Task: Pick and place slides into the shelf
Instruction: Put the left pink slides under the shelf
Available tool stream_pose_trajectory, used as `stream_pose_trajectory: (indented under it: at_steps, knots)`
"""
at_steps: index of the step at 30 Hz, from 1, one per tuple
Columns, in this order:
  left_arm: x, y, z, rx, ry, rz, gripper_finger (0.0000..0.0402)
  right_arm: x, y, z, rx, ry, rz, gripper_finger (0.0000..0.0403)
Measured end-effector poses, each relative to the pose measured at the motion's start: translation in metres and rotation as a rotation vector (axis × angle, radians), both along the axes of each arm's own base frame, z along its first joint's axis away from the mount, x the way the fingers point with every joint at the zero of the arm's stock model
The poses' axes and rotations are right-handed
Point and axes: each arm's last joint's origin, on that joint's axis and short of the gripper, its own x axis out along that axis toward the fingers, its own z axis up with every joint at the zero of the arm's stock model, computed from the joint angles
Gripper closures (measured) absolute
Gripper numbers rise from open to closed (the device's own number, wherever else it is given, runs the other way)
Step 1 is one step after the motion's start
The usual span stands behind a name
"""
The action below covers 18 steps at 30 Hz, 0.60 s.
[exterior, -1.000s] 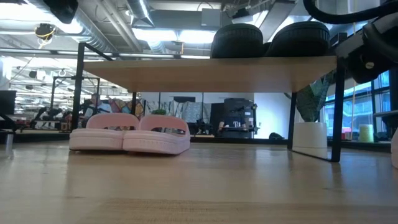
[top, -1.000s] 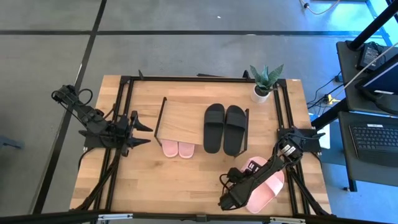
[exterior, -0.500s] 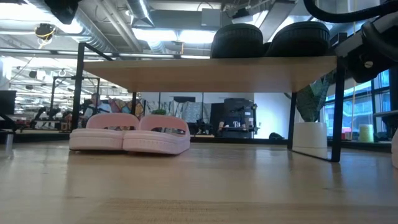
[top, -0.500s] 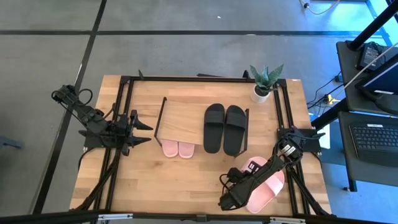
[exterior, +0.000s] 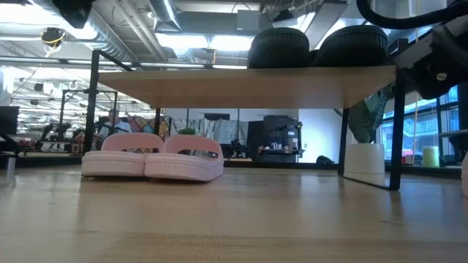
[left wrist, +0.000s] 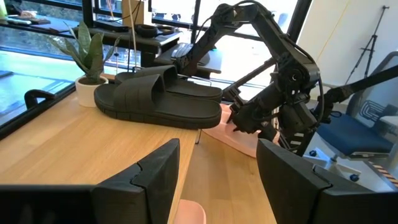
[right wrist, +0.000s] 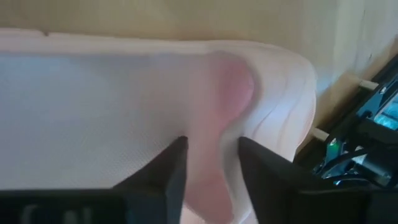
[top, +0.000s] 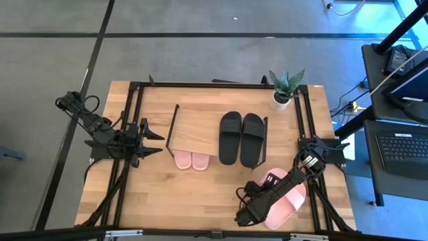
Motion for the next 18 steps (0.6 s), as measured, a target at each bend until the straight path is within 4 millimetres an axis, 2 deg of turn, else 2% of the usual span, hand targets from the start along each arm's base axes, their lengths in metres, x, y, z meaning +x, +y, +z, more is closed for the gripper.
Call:
stream_pose_trajectory:
  at_steps: [3,7,18]
  knots:
    - [0.0,0.0,0.0001,-0.001,-0.001,0.0,0.0196,0.0001,0.0003,-0.0002,0.008,0.003,0.015,0.0227]
    - [0.0,0.0,0.0004,-0.003,-0.003,0.0,0.0196,0.0011,0.0011,-0.0009,0.017,-0.01,0.012,0.0208]
    - [0.0,0.0,0.0003,-0.046,-0.002,0.004,0.0196,0.0011,-0.0017,-0.0005,-0.036,-0.03,-0.07,0.0209]
